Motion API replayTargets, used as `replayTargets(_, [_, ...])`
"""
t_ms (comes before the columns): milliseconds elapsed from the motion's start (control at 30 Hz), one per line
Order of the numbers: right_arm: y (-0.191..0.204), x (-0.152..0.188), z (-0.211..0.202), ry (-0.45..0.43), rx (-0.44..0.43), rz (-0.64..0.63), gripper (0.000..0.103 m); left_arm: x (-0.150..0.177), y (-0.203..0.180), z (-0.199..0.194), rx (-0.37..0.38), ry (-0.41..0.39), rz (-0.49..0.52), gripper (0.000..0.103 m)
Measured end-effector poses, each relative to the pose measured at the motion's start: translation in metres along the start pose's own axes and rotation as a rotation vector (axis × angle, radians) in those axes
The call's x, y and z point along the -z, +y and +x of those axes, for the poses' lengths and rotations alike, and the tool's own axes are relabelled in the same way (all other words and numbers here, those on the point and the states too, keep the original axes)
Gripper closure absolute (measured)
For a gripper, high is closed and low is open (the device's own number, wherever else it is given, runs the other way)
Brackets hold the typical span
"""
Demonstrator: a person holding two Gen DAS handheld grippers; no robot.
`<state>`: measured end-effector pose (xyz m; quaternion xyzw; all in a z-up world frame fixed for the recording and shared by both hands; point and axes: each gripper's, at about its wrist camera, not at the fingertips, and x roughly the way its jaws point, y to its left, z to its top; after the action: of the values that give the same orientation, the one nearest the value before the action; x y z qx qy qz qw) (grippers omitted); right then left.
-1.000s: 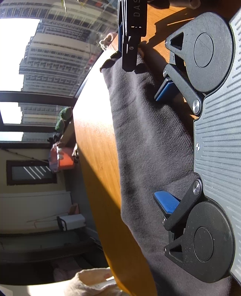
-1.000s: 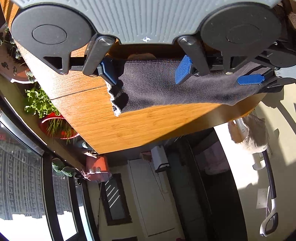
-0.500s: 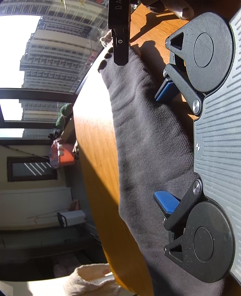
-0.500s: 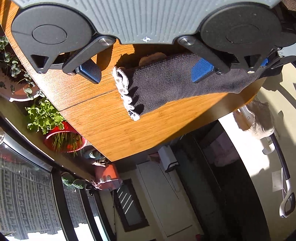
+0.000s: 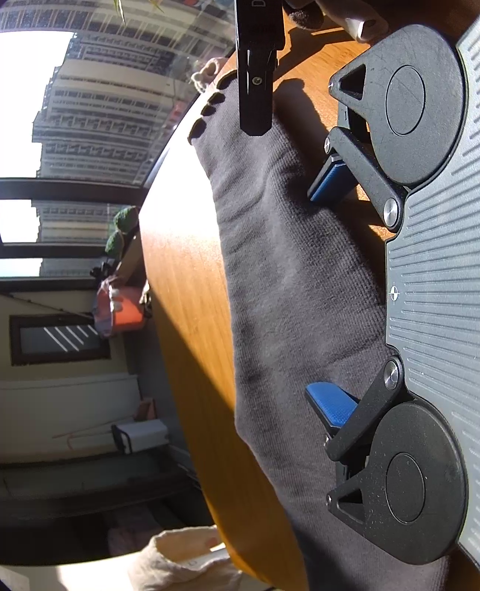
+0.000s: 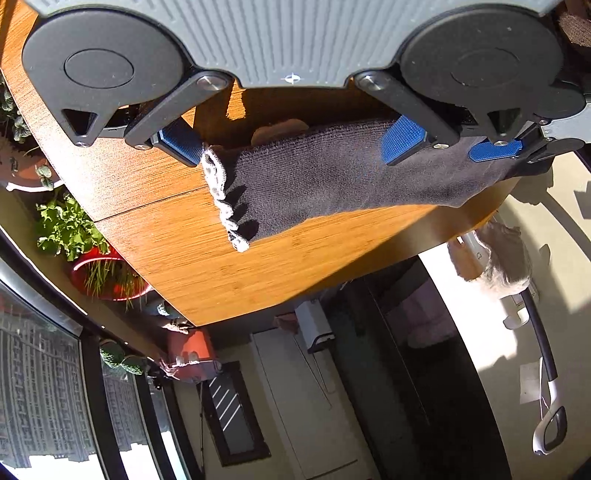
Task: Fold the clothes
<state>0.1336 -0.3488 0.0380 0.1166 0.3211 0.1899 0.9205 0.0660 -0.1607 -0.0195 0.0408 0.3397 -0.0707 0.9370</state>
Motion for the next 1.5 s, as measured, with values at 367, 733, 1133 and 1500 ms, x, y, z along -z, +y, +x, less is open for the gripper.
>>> replayTargets(367, [0.018, -0.001, 0.007, 0.064, 0.046, -0.134, 0.000, 0.000, 0.002, -0.002, -0.002, -0.002, -0.001, 0.000])
replayTargets(733, [0.016, -0.001, 0.007, 0.057, 0.033, -0.124, 0.000, -0.001, 0.003, -0.003, 0.000, -0.002, 0.000, 0.000])
replayTargets(1133, [0.010, -0.003, 0.004, 0.040, 0.015, -0.085, 0.000, -0.001, 0.004, -0.003, 0.001, -0.003, -0.001, 0.000])
replayTargets(1500, [0.002, -0.003, 0.002, 0.015, 0.009, -0.025, 0.000, -0.001, 0.005, -0.003, 0.001, -0.003, -0.001, 0.000])
